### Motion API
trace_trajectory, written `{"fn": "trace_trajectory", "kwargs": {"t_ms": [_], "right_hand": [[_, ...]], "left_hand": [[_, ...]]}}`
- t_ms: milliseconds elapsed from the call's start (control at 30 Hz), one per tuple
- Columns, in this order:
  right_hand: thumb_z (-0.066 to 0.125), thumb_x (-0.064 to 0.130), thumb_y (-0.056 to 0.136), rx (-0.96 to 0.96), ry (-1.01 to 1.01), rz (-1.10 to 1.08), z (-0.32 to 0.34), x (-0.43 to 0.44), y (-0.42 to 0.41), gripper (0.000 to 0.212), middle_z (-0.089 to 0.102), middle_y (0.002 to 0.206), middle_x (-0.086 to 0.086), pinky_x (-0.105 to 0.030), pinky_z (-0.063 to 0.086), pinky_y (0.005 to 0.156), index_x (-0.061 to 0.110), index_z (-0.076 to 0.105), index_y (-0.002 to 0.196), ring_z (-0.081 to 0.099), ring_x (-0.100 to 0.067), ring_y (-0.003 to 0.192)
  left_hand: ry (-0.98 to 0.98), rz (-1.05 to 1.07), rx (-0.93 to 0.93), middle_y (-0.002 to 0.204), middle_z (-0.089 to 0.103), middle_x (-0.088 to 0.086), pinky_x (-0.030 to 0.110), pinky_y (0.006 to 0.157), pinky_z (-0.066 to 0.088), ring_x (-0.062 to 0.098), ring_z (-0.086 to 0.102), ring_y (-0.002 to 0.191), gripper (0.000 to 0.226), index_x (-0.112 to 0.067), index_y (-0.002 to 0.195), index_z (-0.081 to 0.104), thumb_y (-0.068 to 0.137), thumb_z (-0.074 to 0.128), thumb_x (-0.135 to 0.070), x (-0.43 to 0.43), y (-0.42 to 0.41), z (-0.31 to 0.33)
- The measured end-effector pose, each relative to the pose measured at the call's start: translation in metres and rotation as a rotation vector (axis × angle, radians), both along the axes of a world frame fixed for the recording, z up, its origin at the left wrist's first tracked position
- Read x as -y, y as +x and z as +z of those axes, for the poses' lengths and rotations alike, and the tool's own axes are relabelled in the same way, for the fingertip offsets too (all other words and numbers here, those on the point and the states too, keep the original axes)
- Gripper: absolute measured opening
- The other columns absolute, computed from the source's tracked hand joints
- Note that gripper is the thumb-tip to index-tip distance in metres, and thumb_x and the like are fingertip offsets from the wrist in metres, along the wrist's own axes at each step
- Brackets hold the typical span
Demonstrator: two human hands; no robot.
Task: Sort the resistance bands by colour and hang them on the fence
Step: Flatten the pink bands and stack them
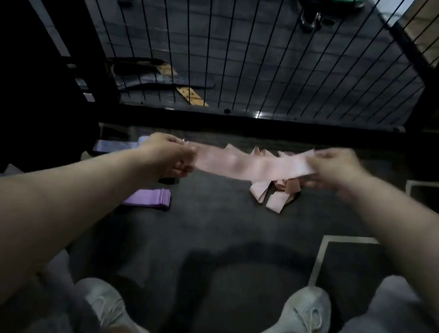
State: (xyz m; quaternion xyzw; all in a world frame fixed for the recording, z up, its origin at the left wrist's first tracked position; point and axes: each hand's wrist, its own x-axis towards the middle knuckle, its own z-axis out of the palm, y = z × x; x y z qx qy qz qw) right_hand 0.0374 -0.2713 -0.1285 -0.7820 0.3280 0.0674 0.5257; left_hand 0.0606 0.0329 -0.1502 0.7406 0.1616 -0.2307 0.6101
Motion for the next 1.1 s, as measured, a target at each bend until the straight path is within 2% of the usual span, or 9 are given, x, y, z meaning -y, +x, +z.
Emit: {"fn": "trace_trajectory", "kwargs": {"t_ms": [100, 333, 500, 700, 767, 800, 900, 1000, 1100], "right_hand": [[0.057, 0.011, 0.099, -0.171, -0.054, 0.016, -0.075, -0.003, -0.016, 0.02, 0.061, 0.075, -0.012, -0.014, 0.035, 0.028, 0.003, 0.059, 0.117, 0.053, -0.005, 0.029], [0.06, 0.014, 0.098, -0.321, -0.014, 0.016, -0.199, -0.011, -0.048, 0.007, 0.065, 0.079, -0.016, -0.017, 0.035, 0.032, 0.011, 0.058, 0.092, 0.057, -0.015, 0.046], [0.062, 0.014, 0.096, -0.402, -0.044, 0.019, -0.246, -0.002, -0.055, 0.008, 0.061, 0.079, -0.01, -0.018, 0.037, 0.032, 0.008, 0.058, 0.1, 0.056, -0.016, 0.05], [0.06, 0.017, 0.095, -0.506, -0.118, 0.051, -0.286, -0.006, -0.06, 0.021, 0.061, 0.07, -0.006, -0.021, 0.041, 0.039, 0.018, 0.053, 0.075, 0.061, -0.019, 0.053], [0.061, 0.019, 0.092, -0.581, -0.181, 0.076, -0.292, -0.009, -0.059, 0.015, 0.068, 0.082, -0.009, -0.027, 0.051, 0.052, 0.018, 0.058, 0.077, 0.068, -0.026, 0.067], [0.061, 0.022, 0.091, -0.625, -0.245, 0.1, -0.292, -0.011, -0.057, 0.007, 0.07, 0.096, -0.013, -0.031, 0.054, 0.067, 0.017, 0.063, 0.087, 0.069, -0.03, 0.082], [0.065, 0.032, 0.087, -0.67, -0.518, 0.184, -0.286, -0.021, -0.04, 0.05, 0.048, 0.136, -0.015, -0.04, 0.042, 0.1, 0.013, 0.048, 0.13, 0.05, -0.035, 0.125], [0.06, 0.029, 0.09, -0.449, -0.588, 0.392, -0.282, -0.035, -0.011, 0.048, 0.032, 0.148, -0.011, -0.04, 0.028, 0.111, 0.027, 0.045, 0.135, 0.034, -0.033, 0.136], [0.055, 0.032, 0.095, -0.431, -0.45, 0.512, -0.29, -0.041, 0.017, 0.047, 0.012, 0.162, -0.003, -0.038, 0.019, 0.119, 0.034, 0.046, 0.142, 0.019, -0.029, 0.147]], "left_hand": [[0.152, -0.033, -0.124, 0.067, 0.055, 0.016, 0.03, 0.057, 0.055, 0.022, 0.055, 0.053, 0.016, -0.005, 0.073, 0.058, 0.085, 0.061, 0.004, -0.014, -0.01, -0.053], [0.289, 0.072, -0.245, 0.069, 0.058, 0.013, 0.021, 0.038, 0.047, 0.017, 0.056, 0.045, 0.01, -0.004, 0.105, 0.058, 0.096, 0.057, -0.009, -0.008, -0.021, -0.154], [0.325, 0.094, -0.341, 0.062, 0.055, 0.015, 0.022, 0.037, 0.046, 0.022, 0.054, 0.049, 0.013, -0.001, 0.092, 0.058, 0.097, 0.058, -0.012, -0.005, -0.034, -0.207], [0.326, 0.123, -0.404, 0.06, 0.055, 0.015, 0.02, 0.034, 0.043, 0.023, 0.051, 0.047, 0.019, -0.002, 0.079, 0.057, 0.097, 0.058, -0.007, -0.002, -0.05, -0.255], [0.352, 0.149, -0.44, 0.062, 0.056, 0.016, 0.021, 0.034, 0.044, 0.024, 0.053, 0.048, 0.016, -0.003, 0.081, 0.056, 0.096, 0.06, -0.007, 0.002, -0.055, -0.265], [0.369, 0.154, -0.461, 0.062, 0.057, 0.016, 0.023, 0.037, 0.047, 0.024, 0.053, 0.048, 0.012, -0.003, 0.085, 0.057, 0.096, 0.061, -0.009, 0.003, -0.058, -0.27], [0.442, 0.141, -0.491, 0.067, 0.063, 0.018, 0.038, 0.061, 0.058, 0.027, 0.06, 0.054, 0.013, -0.009, 0.084, 0.056, 0.094, 0.064, -0.013, 0.004, -0.063, -0.281], [0.588, 0.037, -0.507, 0.102, 0.069, 0.019, 0.041, 0.087, 0.056, 0.035, 0.068, 0.089, 0.014, -0.011, 0.096, 0.06, 0.09, 0.068, -0.02, 0.004, -0.057, -0.28], [0.717, -0.021, -0.585, 0.134, 0.052, 0.02, 0.043, 0.097, 0.047, 0.036, 0.057, 0.117, 0.048, -0.006, 0.131, 0.049, 0.089, 0.068, -0.021, 0.006, -0.05, -0.269]]}}
